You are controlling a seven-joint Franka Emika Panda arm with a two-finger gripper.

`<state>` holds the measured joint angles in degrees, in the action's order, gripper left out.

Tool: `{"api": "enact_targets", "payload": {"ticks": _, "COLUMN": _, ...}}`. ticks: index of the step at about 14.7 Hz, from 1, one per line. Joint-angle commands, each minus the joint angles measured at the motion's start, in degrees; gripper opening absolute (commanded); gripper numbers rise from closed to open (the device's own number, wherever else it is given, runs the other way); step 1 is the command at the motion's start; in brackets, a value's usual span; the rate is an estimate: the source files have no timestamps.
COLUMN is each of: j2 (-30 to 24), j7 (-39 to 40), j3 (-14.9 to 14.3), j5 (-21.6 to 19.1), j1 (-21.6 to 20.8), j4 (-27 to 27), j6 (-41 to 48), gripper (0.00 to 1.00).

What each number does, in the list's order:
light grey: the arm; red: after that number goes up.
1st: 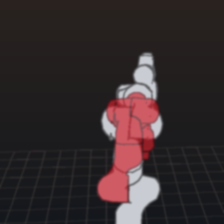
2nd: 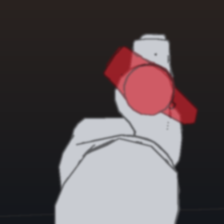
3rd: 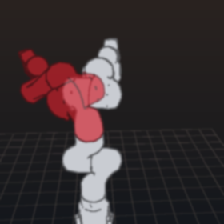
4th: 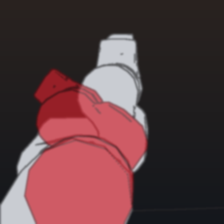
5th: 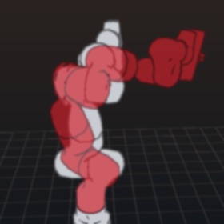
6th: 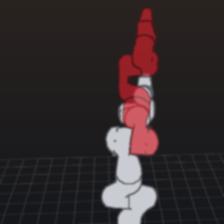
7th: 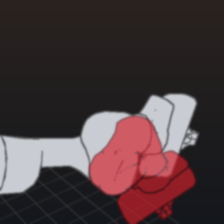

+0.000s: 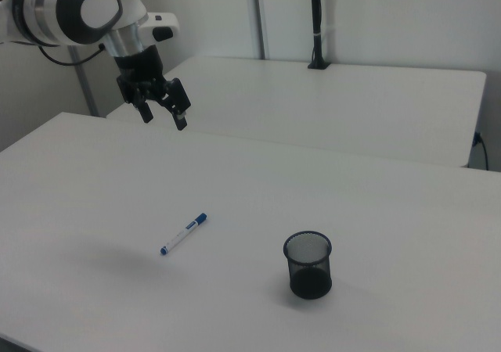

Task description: Insert the marker

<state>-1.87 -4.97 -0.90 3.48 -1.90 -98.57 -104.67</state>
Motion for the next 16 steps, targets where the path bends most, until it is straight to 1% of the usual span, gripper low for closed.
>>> {"api": "enact_targets", "payload": {"ticks": 1, "j2": -0.8, "j7": 0.8, "j3": -0.9, "j5": -0.8, "j1": -0.7, "j4": -0.7, "j6": -0.7, "gripper": 1.00}}
{"api": "enact_targets", "payload": {"ticks": 4, "j2": -0.6, "j7": 1.5, "j3": -0.9, "j5": -0.9, "j1": -0.6, "j4": -0.7, "j6": -0.6, "gripper": 1.00}}
{"api": "enact_targets", "payload": {"ticks": 6, "j2": -0.2, "j7": 2.2, "j3": -0.9, "j5": -0.2, "j1": -0.5, "j4": -1.4, "j6": 0.2, "gripper": 1.00}}
{"api": "enact_targets", "payload": {"ticks": 8, "j2": 0.9, "j7": 7.6, "j3": -0.9, "j5": 0.6, "j1": -0.3, "j4": -1.8, "j6": 1.9, "gripper": 1.00}}
{"api": "enact_targets", "payload": {"ticks": 10, "j2": 1.7, "j7": 12.6, "j3": -0.8, "j5": 2.6, "j1": 0.5, "j4": -3.5, "j6": 1.8, "gripper": 1.00}}
{"api": "enact_targets", "payload": {"ticks": 12, "j2": 5.1, "j7": 12.6, "j3": -0.8, "j5": 3.6, "j1": 0.7, "j4": -3.8, "j6": 1.0, "gripper": 1.00}}
{"api": "enact_targets", "payload": {"ticks": 14, "j2": 7.1, "j7": 12.3, "j3": -0.8, "j5": 3.6, "j1": 0.6, "j4": -5.6, "j6": -3.0, "gripper": 1.00}}
{"api": "enact_targets", "payload": {"ticks": 16, "j2": 8.6, "j7": 11.7, "j3": -0.7, "j5": 3.6, "j1": 0.8, "j4": -9.3, "j6": -10.3, "gripper": 1.00}}
